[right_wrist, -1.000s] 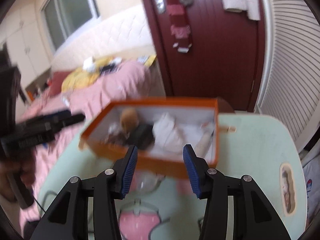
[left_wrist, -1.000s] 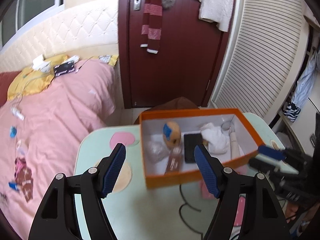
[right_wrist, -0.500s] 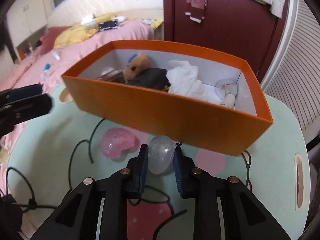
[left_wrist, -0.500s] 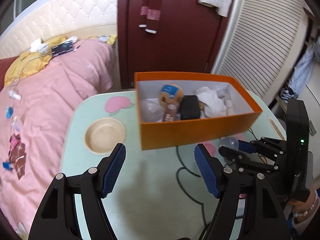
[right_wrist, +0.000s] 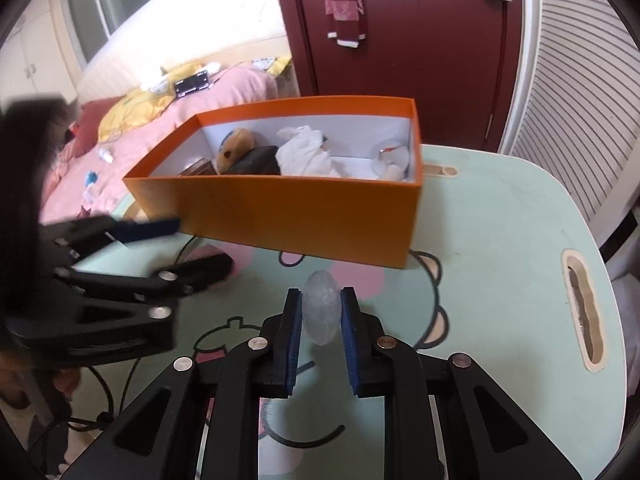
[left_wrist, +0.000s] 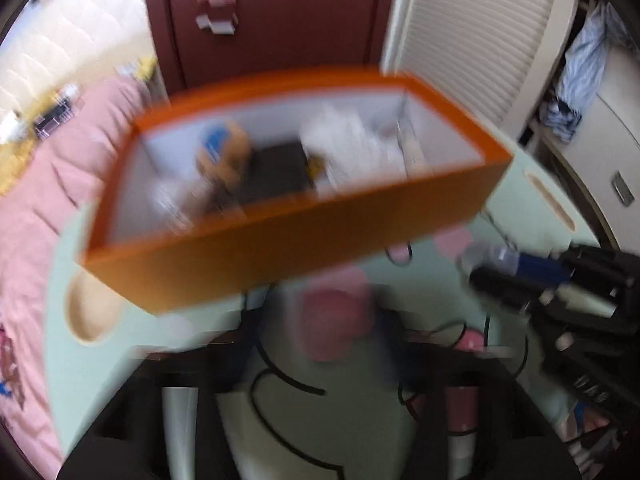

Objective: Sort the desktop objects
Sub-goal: 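Grasp the clear ball with the right gripper while the left gripper grasps the pink heart, then drop the ball and pink heart into the box, opening both grippers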

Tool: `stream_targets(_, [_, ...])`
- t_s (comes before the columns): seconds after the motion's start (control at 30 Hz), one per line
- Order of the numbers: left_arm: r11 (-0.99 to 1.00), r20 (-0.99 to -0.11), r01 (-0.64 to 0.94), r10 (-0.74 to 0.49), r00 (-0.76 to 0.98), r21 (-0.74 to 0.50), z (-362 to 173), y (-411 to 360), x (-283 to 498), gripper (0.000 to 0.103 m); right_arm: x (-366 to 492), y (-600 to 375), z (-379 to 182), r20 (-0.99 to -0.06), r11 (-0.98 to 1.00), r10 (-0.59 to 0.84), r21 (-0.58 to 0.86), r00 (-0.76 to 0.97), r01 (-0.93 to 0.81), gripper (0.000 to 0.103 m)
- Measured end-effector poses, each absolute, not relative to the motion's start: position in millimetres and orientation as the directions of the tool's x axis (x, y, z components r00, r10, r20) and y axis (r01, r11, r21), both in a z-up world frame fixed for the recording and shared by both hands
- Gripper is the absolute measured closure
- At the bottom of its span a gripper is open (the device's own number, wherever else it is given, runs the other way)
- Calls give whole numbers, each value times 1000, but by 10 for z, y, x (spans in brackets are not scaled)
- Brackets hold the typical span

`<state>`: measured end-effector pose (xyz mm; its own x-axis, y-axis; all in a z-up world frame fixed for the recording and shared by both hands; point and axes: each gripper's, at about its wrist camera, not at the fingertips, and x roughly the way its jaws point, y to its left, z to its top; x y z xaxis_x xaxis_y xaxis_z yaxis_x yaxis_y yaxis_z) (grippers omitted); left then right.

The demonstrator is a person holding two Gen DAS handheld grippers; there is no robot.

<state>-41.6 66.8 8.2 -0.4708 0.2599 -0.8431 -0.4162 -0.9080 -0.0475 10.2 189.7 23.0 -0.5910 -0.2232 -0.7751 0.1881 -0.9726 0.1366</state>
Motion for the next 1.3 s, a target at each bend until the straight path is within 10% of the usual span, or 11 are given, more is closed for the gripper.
stream_targets(0.73, [-937,-648,-346,290,-704,-43,1355,173,-668,57,-295,1813,1090,-589,-956,-290,136,-754,262,84])
stream_targets(0.87, [-957,-649,-289,214,-730,9,1249,171,-643,25,-390,1785,1056,-586,-965,-258,127,-768,228,44])
stream_targets(1.3, [-972,-774,-210,215,-596,-109,861,89,-386,20,-180,1802,913,-671,-982,-191,120,-716,149,33])
